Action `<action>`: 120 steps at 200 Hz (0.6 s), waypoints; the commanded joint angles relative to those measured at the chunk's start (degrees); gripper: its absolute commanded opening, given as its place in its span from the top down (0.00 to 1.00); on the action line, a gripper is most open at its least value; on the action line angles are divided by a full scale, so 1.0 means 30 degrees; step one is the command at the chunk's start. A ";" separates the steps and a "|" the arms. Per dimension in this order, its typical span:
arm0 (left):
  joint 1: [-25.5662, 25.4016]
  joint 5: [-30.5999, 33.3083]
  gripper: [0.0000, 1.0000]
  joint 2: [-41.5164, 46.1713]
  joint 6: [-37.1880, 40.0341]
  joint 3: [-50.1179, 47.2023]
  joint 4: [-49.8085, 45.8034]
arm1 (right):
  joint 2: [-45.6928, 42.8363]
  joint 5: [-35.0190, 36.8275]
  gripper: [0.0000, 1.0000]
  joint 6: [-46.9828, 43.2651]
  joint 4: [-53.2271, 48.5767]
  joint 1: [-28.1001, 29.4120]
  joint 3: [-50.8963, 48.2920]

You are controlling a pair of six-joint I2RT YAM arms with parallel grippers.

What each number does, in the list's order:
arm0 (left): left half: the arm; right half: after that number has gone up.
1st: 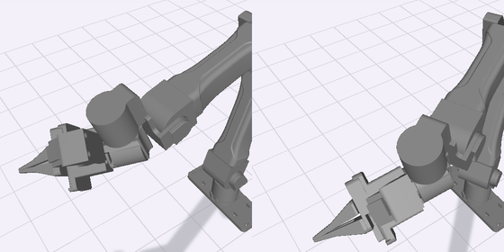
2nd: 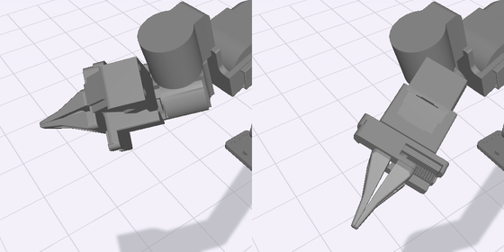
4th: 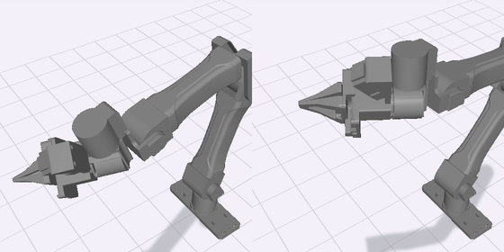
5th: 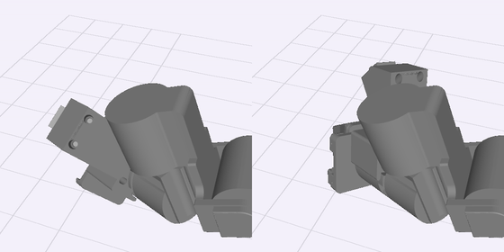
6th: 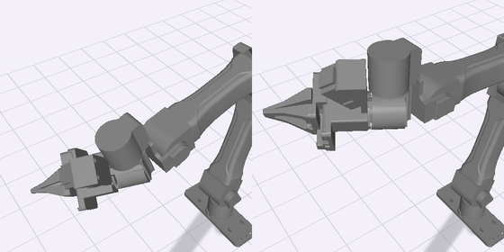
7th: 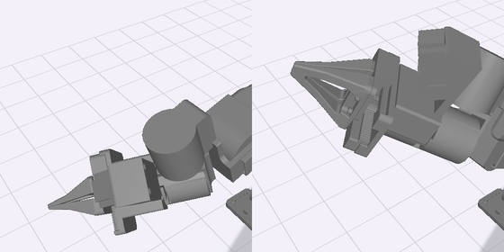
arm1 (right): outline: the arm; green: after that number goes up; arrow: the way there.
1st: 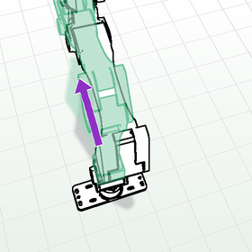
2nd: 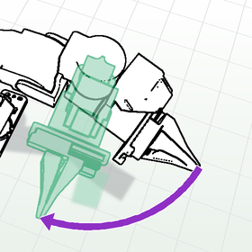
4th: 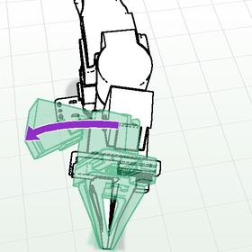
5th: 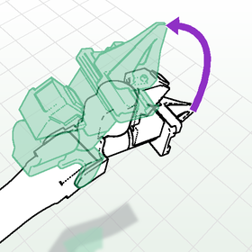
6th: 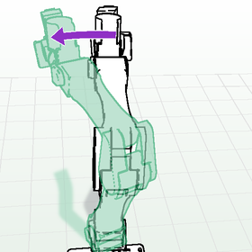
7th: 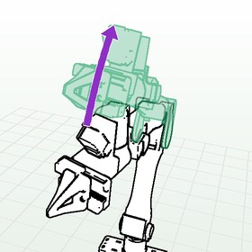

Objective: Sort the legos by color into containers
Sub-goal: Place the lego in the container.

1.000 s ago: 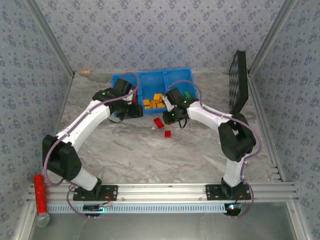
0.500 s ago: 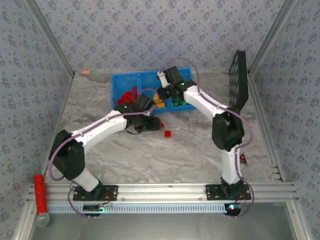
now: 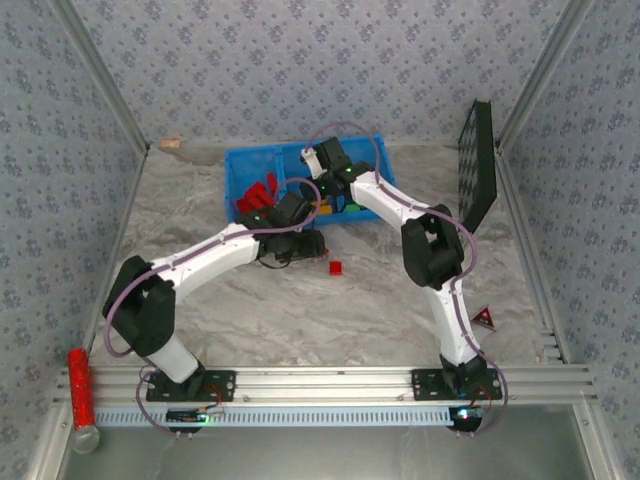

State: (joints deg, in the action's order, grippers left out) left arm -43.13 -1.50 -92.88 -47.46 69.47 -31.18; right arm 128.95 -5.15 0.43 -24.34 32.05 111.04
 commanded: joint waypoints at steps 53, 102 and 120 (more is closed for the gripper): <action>-0.0171 0.1210 0.38 -0.2530 -0.0758 0.1203 0.1355 | -0.2684 -0.0738 0.46 0.0310 -0.0002 -0.0628 -0.1093; -0.0163 0.1773 0.36 -0.3771 -0.1247 0.1881 0.1607 | -0.5219 -0.1359 0.39 0.0575 0.0361 -0.0862 -0.2714; -0.0115 0.1873 0.35 -0.4437 -0.1324 0.2461 0.1594 | -0.6166 -0.1392 0.37 0.0612 0.0457 -0.0995 -0.3536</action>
State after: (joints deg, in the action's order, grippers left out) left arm -43.24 2.52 -103.55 -50.28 73.60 -26.85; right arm 115.13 -7.97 1.50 -23.42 29.39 103.18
